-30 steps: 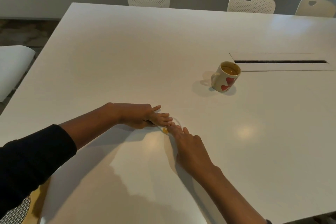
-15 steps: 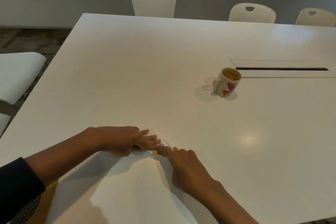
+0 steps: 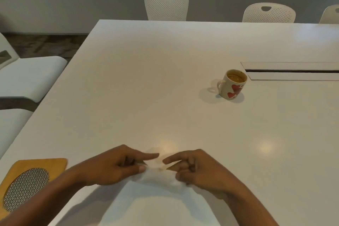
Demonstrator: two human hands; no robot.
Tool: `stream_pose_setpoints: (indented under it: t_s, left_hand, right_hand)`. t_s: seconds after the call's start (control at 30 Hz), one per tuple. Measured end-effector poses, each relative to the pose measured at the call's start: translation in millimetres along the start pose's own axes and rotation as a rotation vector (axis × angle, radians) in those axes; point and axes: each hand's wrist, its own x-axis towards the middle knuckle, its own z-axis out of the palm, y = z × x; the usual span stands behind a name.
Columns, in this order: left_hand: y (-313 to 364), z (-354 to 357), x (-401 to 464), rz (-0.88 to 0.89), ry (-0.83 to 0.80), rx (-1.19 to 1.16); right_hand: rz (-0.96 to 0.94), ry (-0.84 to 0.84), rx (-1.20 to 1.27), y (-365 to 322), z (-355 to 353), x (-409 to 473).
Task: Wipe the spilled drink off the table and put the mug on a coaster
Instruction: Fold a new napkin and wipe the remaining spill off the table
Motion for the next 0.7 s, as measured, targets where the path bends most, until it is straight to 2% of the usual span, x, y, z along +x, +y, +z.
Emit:
stream_pose_setpoints:
  t_s: [0.1, 0.17, 0.23, 0.3, 0.4, 0.53, 0.7]
  left_hand:
    - [15.8, 15.2, 0.2, -0.151, 0.196, -0.266]
    - [29.0, 28.2, 4.9, -0.186, 0.287, -0.448]
    - [42.2, 43.4, 13.1, -0.198, 0.446, -0.536]
    - [55.1, 61.8, 22.2, -0.177, 0.636, -0.473]
    - [72.6, 91.4, 34.1, -0.083, 0.79, -0.161]
    - [81.0, 127.5, 52.2, 0.01, 0.791, 0.058]
    - [85.6, 153.8, 73.6, 0.004, 0.762, 0.119]
  right_hand:
    - [0.006, 0.035, 0.258, 5.1, -14.9, -3.0]
    - [-0.005, 0.094, 0.328, 10.0, -21.3, -2.6]
    - [-0.019, 0.162, 0.379, 15.2, -25.1, -3.2]
    - [-0.045, 0.251, 0.411, 18.9, -26.1, -5.3]
    - [-0.086, 0.376, 0.407, 20.9, -23.0, -10.5]
    - [-0.115, 0.411, 0.54, 22.0, -18.7, -18.9]
    - [-0.098, 0.314, 0.935, 20.8, -20.4, -21.8]
